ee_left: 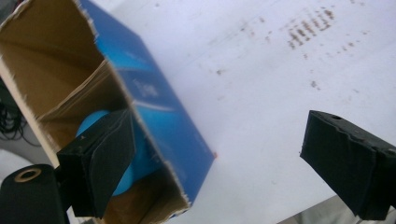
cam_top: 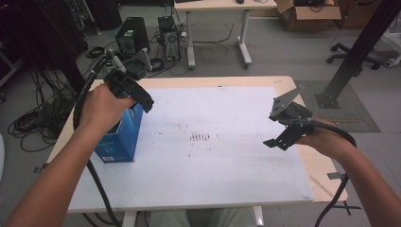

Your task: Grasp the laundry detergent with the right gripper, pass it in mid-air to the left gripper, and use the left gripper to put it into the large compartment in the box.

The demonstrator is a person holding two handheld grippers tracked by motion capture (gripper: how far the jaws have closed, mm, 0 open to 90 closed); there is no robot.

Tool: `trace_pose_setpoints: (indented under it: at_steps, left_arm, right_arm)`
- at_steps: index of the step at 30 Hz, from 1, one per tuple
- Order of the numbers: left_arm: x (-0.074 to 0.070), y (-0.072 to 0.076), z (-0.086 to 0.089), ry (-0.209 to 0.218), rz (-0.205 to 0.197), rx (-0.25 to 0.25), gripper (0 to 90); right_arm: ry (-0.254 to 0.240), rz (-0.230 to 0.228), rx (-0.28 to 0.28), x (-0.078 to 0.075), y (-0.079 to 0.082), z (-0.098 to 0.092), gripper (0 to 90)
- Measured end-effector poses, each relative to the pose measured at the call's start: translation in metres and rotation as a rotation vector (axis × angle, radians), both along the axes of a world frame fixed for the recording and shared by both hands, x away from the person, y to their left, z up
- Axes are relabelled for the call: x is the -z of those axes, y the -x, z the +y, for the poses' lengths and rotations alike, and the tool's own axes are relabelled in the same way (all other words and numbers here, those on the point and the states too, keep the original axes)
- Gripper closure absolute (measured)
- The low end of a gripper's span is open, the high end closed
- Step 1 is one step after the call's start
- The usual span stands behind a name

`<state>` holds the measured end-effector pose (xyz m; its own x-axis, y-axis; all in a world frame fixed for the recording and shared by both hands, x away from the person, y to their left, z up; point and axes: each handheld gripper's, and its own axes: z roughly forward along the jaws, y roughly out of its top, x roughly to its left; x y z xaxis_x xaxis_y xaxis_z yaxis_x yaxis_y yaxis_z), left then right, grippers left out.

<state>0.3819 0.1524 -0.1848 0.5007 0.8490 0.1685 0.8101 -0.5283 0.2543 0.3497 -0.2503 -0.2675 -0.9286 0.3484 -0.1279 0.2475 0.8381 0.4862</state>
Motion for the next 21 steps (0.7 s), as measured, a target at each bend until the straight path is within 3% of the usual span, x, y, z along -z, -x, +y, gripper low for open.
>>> trace_pose_setpoints:
  at_steps: [21]
  left_arm:
    - [0.0,0.006,-0.058,-0.017,0.014,0.195,9.6]
  right_arm:
    - [0.008,0.012,0.012,-0.003,0.003,-0.001,10.3]
